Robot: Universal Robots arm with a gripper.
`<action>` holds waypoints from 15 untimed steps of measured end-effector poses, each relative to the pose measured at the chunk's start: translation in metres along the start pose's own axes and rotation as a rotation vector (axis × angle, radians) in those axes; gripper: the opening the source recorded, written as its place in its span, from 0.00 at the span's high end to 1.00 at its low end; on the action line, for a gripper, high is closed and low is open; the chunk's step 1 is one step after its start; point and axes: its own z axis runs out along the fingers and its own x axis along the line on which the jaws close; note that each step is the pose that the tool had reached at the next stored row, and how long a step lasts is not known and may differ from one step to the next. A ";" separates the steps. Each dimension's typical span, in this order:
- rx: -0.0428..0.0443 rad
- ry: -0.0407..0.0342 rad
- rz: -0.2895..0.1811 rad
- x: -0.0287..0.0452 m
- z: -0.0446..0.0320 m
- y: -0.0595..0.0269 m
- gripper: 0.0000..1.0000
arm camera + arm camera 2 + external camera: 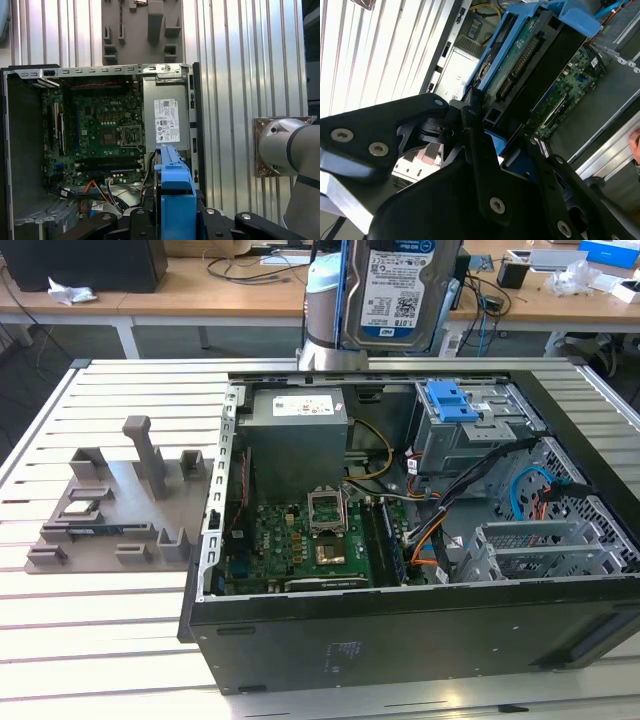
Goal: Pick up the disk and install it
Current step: 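Pick up the disk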
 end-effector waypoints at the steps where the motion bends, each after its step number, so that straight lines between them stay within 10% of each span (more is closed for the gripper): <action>1: 0.0000 -0.0001 0.000 0.0000 0.0002 -0.0011 0.63; 15: 0.0000 0.0002 0.000 -0.0008 0.0032 -0.0196 0.63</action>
